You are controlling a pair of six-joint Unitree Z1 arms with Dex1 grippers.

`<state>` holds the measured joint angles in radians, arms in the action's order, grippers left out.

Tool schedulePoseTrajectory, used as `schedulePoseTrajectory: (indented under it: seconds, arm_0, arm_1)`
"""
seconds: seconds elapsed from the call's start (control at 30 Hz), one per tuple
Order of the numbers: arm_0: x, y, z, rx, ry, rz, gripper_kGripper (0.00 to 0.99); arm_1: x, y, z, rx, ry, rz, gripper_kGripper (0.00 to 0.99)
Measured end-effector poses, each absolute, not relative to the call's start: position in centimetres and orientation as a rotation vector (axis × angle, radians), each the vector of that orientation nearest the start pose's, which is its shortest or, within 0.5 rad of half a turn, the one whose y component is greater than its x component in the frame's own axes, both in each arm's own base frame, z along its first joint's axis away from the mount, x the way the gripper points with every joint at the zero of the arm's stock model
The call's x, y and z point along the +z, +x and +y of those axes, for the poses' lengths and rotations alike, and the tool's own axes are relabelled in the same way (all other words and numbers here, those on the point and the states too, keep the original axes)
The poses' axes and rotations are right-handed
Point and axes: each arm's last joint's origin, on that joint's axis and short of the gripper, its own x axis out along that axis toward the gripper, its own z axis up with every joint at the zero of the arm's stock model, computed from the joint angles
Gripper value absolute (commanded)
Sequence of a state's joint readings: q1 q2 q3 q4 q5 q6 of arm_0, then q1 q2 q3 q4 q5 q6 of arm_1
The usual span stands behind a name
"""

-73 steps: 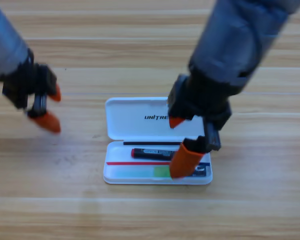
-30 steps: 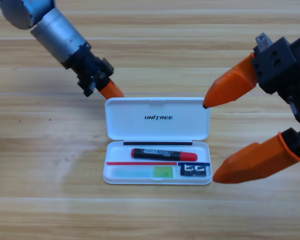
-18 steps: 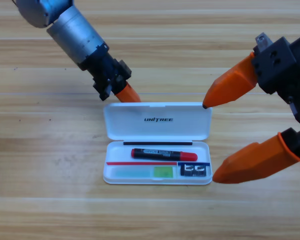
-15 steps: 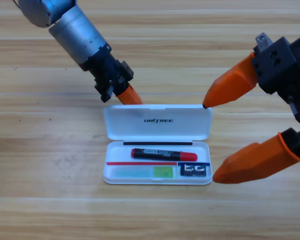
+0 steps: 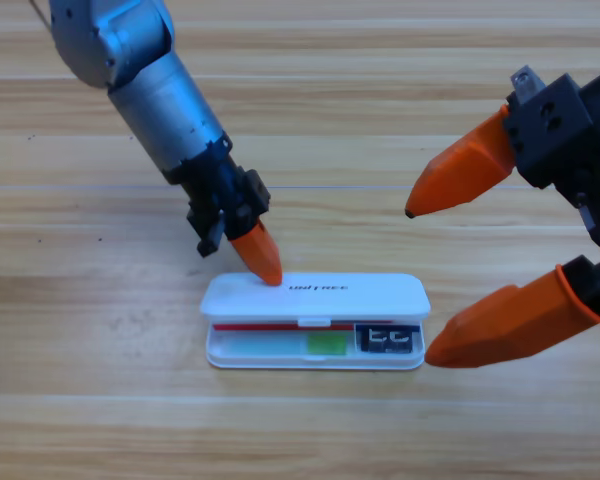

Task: Clean up eraser and pencils

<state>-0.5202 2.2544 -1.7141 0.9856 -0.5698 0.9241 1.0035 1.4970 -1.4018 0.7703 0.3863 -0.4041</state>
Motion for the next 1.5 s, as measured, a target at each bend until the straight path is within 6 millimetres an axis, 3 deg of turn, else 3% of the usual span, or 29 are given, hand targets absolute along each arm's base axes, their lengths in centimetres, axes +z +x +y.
schedulePoseTrajectory:
  seconds: [0.93, 1.1, 1.17, 1.23, 1.4, 1.5]
  arm_0:
    - [19.4, 33.4, -26.6, -1.432, 0.803, 0.999, 0.0]
    - [20.5, 32.4, -26.4, -1.416, 0.83, 0.998, 0.0]
    - [22.0, 31.4, -25.7, -1.41, 0.826, 1.017, 0.0]
    - [25.4, 30.0, -24.6, -1.397, 0.815, 0.991, 0.0]
    - [36.6, 22.9, -20.2, -1.438, 0.756, 0.767, 0.0]
    - [40.5, 18.6, -18.1, -1.449, 0.742, 0.682, 0.0]
  arm_1:
    - [40.1, 13.0, 23.9, 1.475, -0.59, 0.628, 0.99]
    - [40.1, 13.0, 23.9, 1.475, -0.59, 0.628, 0.99]
    - [40.1, 13.0, 23.9, 1.475, -0.59, 0.628, 0.99]
    - [40.1, 13.0, 23.9, 1.475, -0.589, 0.628, 0.99]
    - [40.1, 13.0, 23.9, 1.476, -0.589, 0.628, 0.99]
    - [40.1, 13.0, 23.9, 1.476, -0.589, 0.628, 0.99]
